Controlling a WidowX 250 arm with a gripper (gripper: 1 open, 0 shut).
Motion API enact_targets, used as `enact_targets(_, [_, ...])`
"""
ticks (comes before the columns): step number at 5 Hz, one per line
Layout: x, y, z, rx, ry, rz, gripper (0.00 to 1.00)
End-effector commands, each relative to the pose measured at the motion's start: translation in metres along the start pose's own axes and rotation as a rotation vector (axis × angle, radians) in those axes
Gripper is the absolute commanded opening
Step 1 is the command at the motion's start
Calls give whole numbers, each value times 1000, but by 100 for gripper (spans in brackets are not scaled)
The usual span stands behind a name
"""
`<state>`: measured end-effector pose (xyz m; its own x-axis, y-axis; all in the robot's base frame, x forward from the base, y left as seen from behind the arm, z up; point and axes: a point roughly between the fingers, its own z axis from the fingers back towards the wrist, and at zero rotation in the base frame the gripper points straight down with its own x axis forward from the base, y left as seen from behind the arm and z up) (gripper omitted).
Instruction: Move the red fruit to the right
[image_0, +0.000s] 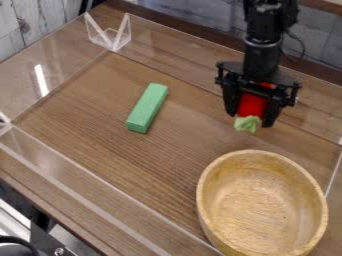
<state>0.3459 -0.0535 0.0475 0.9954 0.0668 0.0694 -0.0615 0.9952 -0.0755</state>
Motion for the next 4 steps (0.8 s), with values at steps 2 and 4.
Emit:
enact_targets(2, [10,13,-9,19,-59,28,0])
enact_targets(4, [18,17,0,8,-75,-14,0])
